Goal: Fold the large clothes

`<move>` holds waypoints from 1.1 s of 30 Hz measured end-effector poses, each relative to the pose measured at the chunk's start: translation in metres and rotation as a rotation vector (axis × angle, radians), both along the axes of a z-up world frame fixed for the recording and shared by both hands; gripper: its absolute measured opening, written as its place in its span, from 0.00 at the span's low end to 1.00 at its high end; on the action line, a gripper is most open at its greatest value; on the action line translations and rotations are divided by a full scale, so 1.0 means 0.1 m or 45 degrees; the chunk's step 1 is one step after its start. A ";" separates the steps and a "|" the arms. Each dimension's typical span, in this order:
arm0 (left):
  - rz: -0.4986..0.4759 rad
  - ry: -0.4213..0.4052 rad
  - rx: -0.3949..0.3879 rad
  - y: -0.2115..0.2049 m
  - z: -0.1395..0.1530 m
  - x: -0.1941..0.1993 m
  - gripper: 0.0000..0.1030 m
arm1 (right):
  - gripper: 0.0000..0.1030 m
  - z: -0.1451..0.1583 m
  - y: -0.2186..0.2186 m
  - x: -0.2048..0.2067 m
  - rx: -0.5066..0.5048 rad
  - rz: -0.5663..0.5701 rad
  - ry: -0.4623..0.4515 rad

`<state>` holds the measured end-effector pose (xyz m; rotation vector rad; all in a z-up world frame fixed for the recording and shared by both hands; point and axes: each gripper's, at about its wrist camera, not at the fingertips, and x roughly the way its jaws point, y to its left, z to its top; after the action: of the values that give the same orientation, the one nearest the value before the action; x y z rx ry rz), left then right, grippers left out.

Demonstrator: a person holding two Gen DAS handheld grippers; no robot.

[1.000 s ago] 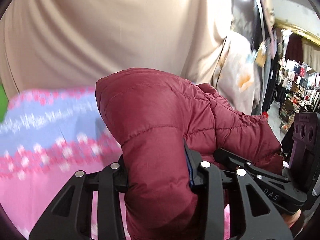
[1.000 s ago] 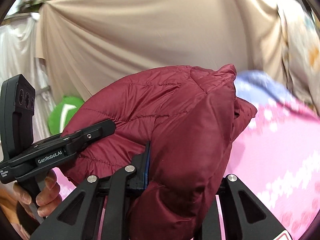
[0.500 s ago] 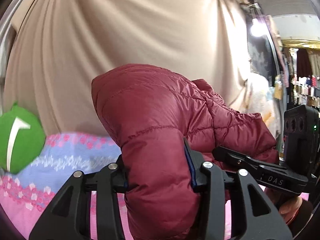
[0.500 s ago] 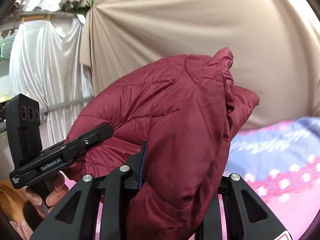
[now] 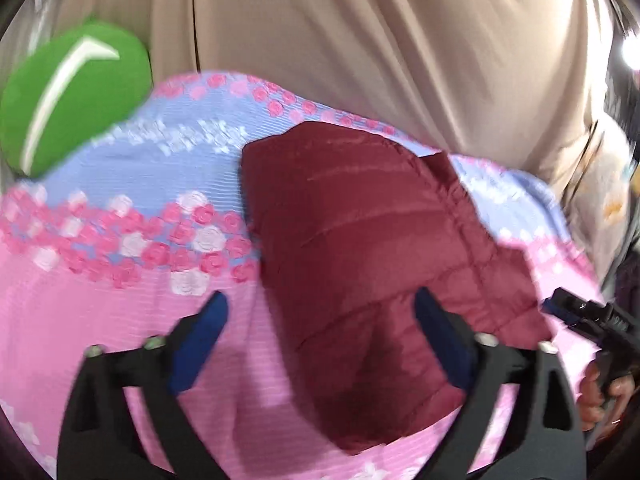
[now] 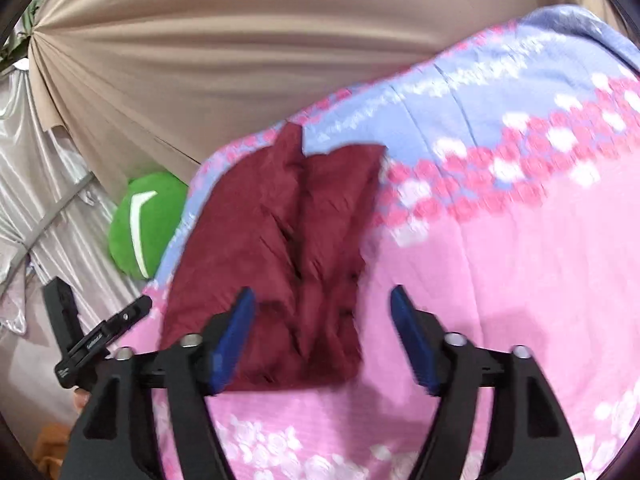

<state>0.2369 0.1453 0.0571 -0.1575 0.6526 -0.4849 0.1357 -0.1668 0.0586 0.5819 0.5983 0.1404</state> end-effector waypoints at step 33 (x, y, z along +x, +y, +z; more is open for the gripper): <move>-0.023 -0.064 0.252 -0.26 0.10 0.27 0.84 | 0.44 0.12 0.23 0.33 -0.260 -0.099 0.106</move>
<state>0.2636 0.1196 0.0676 0.0471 0.6494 -0.4377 0.1686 -0.1440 0.0706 0.4134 0.6611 -0.0186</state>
